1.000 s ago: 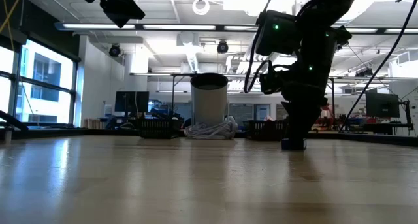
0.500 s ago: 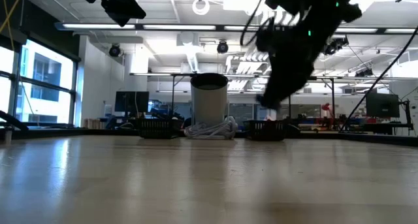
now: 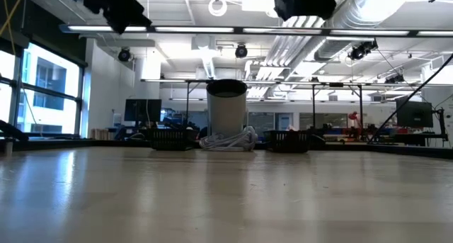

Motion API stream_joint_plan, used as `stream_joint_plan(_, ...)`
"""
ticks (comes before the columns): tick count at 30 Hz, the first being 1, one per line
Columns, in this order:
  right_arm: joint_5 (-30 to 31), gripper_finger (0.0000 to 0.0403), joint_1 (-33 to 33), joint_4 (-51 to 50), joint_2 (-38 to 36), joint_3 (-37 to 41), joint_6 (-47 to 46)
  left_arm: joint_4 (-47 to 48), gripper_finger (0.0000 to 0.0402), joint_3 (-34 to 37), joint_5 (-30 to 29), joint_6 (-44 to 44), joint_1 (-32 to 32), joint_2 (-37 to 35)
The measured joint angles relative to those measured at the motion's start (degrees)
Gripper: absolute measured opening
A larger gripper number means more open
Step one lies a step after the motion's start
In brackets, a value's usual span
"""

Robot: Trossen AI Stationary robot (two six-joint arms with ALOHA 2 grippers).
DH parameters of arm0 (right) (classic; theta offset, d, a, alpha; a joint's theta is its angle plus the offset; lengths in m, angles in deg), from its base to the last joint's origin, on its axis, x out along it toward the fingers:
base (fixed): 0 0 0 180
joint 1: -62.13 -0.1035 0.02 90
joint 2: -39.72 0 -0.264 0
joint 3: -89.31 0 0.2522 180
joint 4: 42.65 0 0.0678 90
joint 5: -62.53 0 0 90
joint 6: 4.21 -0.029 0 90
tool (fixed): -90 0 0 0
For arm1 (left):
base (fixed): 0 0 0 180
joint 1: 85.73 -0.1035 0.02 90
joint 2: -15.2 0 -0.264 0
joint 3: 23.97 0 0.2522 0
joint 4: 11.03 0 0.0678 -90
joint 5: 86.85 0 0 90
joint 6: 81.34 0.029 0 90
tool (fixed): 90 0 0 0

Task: Pick & Place Office items
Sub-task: Put the blue timer into the left black basket

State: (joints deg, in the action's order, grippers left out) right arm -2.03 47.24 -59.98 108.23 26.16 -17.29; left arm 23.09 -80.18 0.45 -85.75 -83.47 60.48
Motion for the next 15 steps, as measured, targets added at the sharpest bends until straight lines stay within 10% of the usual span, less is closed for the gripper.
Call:
stream_joint_plan(8,5.2,0.0277,-4.2,6.6,6.6,0.6,5.9,-23.7,0.0181,19.3,3.3,-7.5,-2.7,-14.6)
stream_joint_plan(15,5.7,0.0277,-2.6,19.2,17.6,1.6,11.1,-41.8,0.0181,26.8,4.2,-13.1,-1.1,-11.9)
